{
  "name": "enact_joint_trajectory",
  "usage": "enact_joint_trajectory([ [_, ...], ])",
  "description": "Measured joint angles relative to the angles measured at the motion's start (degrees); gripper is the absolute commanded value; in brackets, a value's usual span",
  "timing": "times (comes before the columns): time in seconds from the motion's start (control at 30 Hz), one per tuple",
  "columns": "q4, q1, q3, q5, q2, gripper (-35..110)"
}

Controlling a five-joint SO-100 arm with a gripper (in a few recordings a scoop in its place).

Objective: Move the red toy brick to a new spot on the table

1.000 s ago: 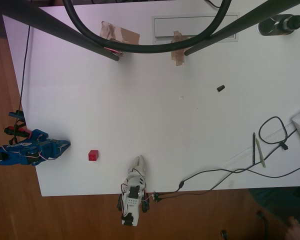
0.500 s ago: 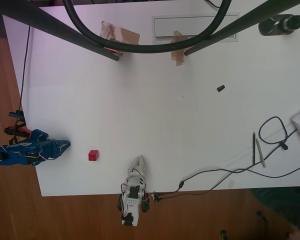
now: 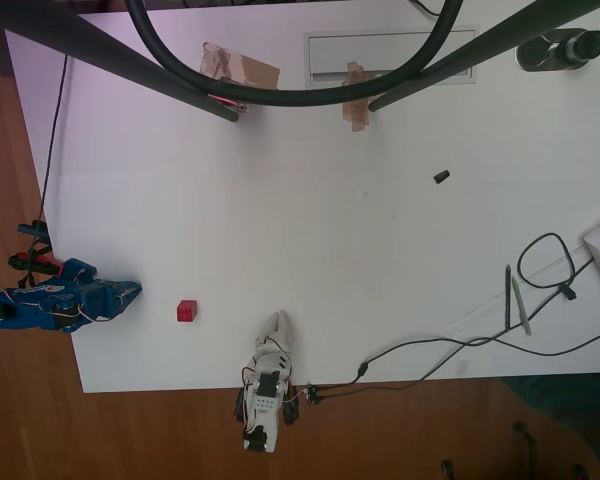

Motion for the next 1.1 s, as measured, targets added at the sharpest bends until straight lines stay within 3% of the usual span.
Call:
enact_joint_trajectory([
  [0.2, -8.3, 0.1, -5.8, -1.6, -11.8, 2],
  [0.63, -22.1, 5.1, -39.1, 2.5, -55.3, 26],
  [1.1, -42.7, 15.1, -46.3, -13.0, -73.8, 35],
])
